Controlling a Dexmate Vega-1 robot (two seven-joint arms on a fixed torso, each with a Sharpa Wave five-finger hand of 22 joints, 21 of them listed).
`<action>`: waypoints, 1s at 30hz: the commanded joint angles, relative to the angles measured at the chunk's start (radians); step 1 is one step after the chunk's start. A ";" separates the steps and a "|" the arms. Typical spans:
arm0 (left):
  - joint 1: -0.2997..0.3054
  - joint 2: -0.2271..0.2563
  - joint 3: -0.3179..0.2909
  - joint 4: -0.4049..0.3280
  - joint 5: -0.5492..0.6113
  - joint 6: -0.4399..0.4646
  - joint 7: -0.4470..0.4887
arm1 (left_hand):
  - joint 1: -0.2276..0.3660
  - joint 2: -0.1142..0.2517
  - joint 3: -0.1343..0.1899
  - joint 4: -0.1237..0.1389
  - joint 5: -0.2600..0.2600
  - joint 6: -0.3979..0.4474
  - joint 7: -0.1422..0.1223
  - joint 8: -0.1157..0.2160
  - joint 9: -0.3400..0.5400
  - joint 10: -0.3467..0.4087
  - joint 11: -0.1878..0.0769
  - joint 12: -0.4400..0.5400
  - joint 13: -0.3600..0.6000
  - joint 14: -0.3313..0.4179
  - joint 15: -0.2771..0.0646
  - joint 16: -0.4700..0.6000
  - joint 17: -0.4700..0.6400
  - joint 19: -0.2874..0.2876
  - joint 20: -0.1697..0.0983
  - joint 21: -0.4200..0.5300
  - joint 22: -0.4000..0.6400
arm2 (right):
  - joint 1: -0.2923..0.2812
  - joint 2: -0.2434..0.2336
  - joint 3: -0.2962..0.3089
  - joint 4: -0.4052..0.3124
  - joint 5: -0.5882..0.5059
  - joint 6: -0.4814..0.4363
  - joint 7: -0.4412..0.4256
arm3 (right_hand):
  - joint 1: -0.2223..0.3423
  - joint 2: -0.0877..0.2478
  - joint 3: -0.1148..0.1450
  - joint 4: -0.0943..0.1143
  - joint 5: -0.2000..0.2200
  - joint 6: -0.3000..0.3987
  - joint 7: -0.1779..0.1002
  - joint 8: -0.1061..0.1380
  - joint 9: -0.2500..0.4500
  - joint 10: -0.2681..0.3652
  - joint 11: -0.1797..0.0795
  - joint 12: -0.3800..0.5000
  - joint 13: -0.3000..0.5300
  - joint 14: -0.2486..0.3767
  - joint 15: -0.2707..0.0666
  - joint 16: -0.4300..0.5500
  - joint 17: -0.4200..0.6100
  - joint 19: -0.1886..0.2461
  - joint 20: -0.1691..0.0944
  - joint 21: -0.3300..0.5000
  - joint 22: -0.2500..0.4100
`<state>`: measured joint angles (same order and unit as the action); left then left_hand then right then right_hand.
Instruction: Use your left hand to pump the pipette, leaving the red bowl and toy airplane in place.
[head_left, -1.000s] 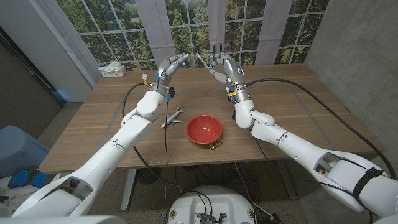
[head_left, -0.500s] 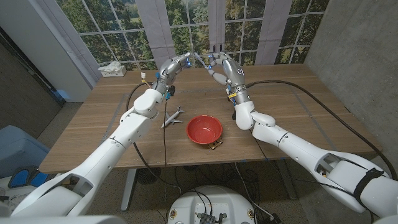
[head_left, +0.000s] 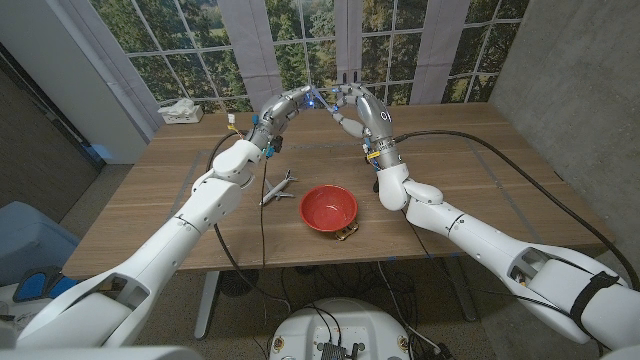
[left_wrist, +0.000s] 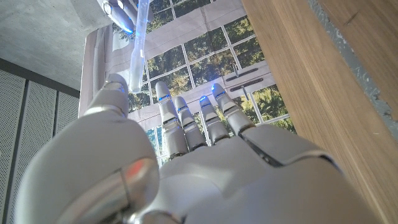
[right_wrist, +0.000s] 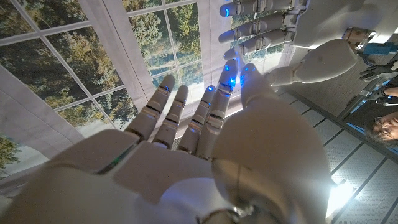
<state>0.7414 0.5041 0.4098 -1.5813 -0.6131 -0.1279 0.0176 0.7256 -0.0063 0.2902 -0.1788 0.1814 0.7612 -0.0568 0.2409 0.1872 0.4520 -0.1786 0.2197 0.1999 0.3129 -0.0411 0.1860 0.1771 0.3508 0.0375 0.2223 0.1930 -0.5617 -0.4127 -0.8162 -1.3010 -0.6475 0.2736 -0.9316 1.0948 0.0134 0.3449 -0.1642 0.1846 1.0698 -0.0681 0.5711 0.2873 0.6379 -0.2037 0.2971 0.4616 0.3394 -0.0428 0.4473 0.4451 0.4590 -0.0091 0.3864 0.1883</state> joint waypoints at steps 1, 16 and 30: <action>-0.023 -0.009 0.010 0.028 -0.067 0.014 -0.071 | 0.020 -0.001 0.011 0.001 -0.001 0.035 -0.010 0.008 0.000 0.024 -0.008 0.010 -0.001 0.020 -0.068 0.008 -0.001 0.012 0.002 0.008 0.004 | -0.002 -0.001 0.001 -0.008 -0.019 -0.004 -0.008 | 0.002 0.007 0.002 0.001 -0.001 0.007 -0.003 0.004 0.002 0.010 0.000 0.001 0.004 0.001 -0.170 -0.001 0.000 -0.001 -0.006 0.007 0.003; -0.035 -0.048 0.005 0.080 -0.133 -0.018 -0.134 | 0.082 0.053 0.047 0.008 0.002 0.160 -0.043 0.009 -0.004 0.067 -0.026 0.015 -0.001 0.044 -0.085 0.012 0.000 0.029 0.009 0.017 0.006 | 0.002 0.001 0.002 -0.002 -0.017 -0.003 -0.008 | 0.003 0.007 0.002 0.001 -0.001 0.007 -0.004 0.006 0.001 0.010 0.000 -0.001 0.006 0.001 -0.171 -0.003 0.001 -0.002 -0.006 0.007 0.003; -0.034 -0.059 0.004 0.084 -0.131 -0.024 -0.107 | 0.100 0.069 0.055 0.009 -0.001 0.220 -0.058 0.003 -0.006 0.084 -0.031 0.013 0.000 0.058 -0.092 0.013 0.000 0.045 0.011 0.024 0.007 | 0.006 0.006 0.004 0.011 -0.003 -0.002 -0.006 | 0.001 0.008 0.000 0.003 -0.001 0.004 -0.005 0.006 -0.003 0.008 0.000 -0.005 0.009 0.000 -0.169 -0.004 0.003 -0.003 -0.003 0.007 0.003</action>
<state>0.7095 0.4551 0.4157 -1.5058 -0.7379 -0.1451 -0.1003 0.8176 0.0594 0.3386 -0.1713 0.1815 0.9723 -0.1142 0.2447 0.1813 0.5287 -0.2089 0.2294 0.1979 0.3610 -0.0393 0.1897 0.1771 0.3882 0.0463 0.2405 0.1981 -0.5589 -0.4098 -0.8143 -1.2991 -0.6614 0.2710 -0.9403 1.0948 0.0134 0.3450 -0.1642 0.1847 1.0697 -0.0680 0.5710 0.2820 0.6378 -0.2036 0.2971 0.4663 0.3395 -0.0428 0.4438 0.4452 0.4589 -0.0090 0.3864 0.1883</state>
